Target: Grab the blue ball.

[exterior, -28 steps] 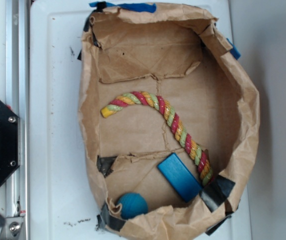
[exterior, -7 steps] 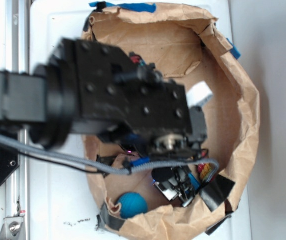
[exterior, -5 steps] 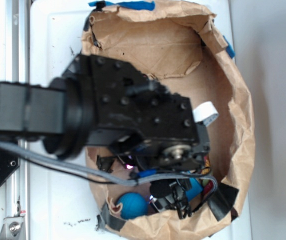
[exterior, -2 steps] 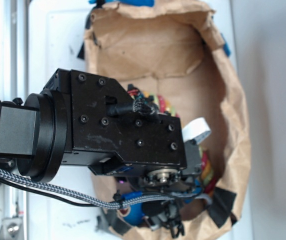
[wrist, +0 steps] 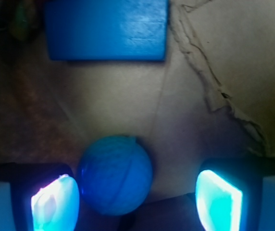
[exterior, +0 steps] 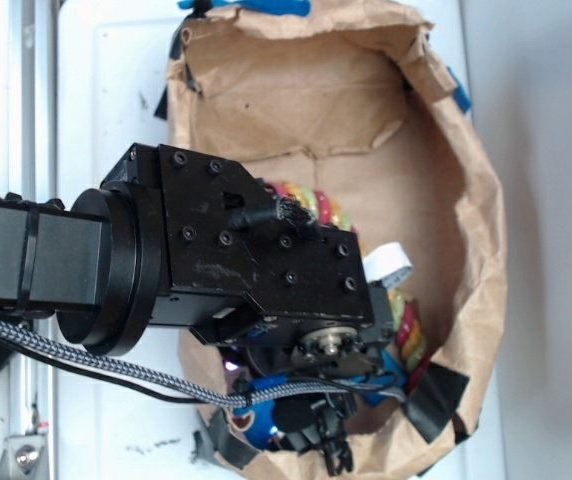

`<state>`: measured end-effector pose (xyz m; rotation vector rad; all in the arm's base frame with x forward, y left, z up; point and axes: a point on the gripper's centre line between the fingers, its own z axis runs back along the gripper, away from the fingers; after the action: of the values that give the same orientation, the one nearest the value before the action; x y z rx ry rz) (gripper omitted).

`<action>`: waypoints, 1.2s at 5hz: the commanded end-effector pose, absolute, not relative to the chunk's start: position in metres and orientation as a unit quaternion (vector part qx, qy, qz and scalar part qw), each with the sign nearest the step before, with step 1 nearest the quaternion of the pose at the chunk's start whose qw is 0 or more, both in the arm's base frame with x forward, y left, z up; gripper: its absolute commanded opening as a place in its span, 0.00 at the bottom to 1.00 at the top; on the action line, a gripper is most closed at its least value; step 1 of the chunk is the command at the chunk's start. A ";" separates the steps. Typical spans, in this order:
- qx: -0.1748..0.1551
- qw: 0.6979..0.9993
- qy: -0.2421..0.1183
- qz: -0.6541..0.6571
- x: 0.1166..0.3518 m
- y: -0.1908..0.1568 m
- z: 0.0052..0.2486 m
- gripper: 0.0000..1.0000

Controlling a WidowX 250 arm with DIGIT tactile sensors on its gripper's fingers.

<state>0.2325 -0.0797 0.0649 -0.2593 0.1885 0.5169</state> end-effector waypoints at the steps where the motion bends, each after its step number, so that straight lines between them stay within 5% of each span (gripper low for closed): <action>1: -0.134 0.952 0.079 0.263 0.238 -0.068 0.067 1.00; 4: -0.188 0.943 0.030 0.274 0.243 -0.078 0.057 1.00; 6: -0.201 0.942 0.057 0.261 0.238 -0.092 0.040 1.00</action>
<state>0.2404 -0.0910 0.0387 -0.4114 0.1273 0.5635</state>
